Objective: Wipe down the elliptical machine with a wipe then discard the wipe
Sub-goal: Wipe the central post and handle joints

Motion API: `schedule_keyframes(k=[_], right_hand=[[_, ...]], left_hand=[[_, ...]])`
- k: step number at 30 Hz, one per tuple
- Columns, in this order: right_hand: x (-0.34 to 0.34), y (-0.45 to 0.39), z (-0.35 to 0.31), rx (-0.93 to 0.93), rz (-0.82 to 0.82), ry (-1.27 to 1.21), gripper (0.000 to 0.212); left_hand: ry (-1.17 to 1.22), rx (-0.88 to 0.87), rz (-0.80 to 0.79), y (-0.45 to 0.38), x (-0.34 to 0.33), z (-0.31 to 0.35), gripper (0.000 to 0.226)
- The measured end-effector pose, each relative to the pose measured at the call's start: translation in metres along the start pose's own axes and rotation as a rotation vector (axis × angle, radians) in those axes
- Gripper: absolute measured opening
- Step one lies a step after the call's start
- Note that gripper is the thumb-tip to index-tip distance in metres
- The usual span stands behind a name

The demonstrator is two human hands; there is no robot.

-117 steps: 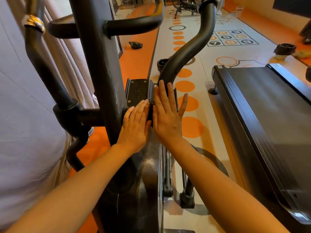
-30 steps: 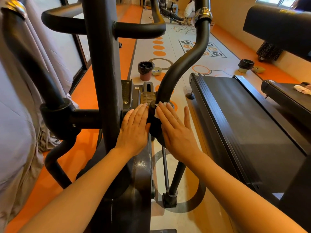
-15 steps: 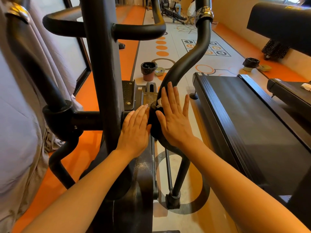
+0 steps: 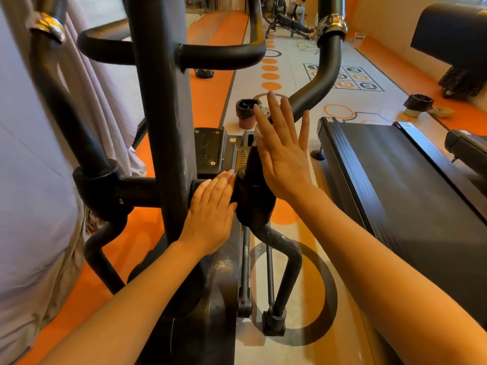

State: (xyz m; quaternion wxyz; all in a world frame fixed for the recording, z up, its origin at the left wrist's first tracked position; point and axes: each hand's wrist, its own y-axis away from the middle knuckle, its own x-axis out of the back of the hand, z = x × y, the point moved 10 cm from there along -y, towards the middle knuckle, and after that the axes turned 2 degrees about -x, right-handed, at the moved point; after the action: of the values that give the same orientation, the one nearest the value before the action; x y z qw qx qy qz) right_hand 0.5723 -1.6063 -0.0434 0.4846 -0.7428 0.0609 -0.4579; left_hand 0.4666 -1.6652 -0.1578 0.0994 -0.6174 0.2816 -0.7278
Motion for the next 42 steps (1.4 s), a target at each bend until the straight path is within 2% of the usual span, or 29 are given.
schedule_keyframes(k=[4,9,13,15,19,22,26,31,34,39,42], right_hand=[[-0.011,0.019,-0.005,0.088,-0.027,-0.079,0.049],[-0.014,0.024,-0.003,0.269,-0.076,0.011,0.051],[0.001,0.001,0.017,0.171,0.034,0.055,0.055],[0.010,-0.009,0.017,0.170,0.117,0.012,0.049],[0.017,-0.014,0.005,0.311,0.173,-0.118,0.033],[0.017,-0.015,0.002,0.346,0.140,-0.240,0.039],[0.007,-0.004,-0.012,0.489,0.145,-0.169,0.029],[0.002,0.000,-0.013,0.556,0.142,-0.148,0.031],[0.005,-0.010,0.004,0.499,0.176,-0.142,0.035],[0.006,-0.019,0.026,0.215,0.244,-0.295,0.037],[-0.004,0.000,0.002,0.314,0.173,-0.302,0.038]], left_hand=[[0.048,0.032,0.007,-0.002,0.001,-0.001,0.057],[0.100,0.145,0.070,-0.005,0.006,0.000,0.060],[0.105,0.235,0.117,-0.010,0.010,0.006,0.064],[0.126,0.256,0.140,-0.014,0.012,0.009,0.064],[0.204,0.248,0.182,-0.026,0.011,0.018,0.062],[0.281,0.251,0.218,-0.029,0.011,0.020,0.060],[0.264,0.214,0.281,-0.031,0.015,0.021,0.060],[0.122,0.154,0.388,-0.031,0.014,0.020,0.058],[0.091,0.124,0.450,-0.030,0.017,0.021,0.059],[0.078,0.103,0.477,-0.030,0.019,0.022,0.058],[0.093,0.125,0.452,-0.029,0.017,0.020,0.061]])
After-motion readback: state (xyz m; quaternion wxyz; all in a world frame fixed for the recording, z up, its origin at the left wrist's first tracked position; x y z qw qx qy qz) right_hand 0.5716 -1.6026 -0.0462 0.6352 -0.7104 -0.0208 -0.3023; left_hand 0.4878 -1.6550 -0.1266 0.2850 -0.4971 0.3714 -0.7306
